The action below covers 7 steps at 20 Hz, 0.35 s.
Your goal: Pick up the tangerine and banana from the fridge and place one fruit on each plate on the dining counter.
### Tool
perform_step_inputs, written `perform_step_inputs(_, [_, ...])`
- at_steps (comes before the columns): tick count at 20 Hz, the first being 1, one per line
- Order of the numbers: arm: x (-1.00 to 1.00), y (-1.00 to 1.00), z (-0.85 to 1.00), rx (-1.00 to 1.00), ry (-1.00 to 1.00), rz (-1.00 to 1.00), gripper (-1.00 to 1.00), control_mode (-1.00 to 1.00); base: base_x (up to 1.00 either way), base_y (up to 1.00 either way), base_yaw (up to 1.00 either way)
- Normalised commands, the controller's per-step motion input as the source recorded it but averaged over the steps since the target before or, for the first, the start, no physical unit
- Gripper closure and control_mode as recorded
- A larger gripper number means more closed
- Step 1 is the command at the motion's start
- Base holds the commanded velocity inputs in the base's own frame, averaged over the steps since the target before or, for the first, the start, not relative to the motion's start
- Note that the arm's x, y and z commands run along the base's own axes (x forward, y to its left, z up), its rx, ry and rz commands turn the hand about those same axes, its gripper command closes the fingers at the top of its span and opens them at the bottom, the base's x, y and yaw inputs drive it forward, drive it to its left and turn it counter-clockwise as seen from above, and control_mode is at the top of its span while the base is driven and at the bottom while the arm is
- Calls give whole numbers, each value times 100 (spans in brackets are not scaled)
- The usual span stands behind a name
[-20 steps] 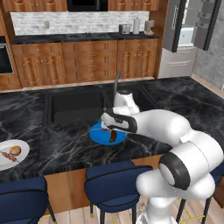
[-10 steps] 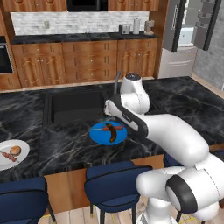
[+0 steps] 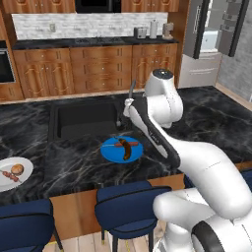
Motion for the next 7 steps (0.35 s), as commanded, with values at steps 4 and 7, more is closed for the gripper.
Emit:
perform_step_inputs(4, [-67,-12,48,0,-29,0,-100,-100,0,0,0])
perform_step_inputs(7, [-98,-22,22,0,-49,5,-100,-100,0,0,0])
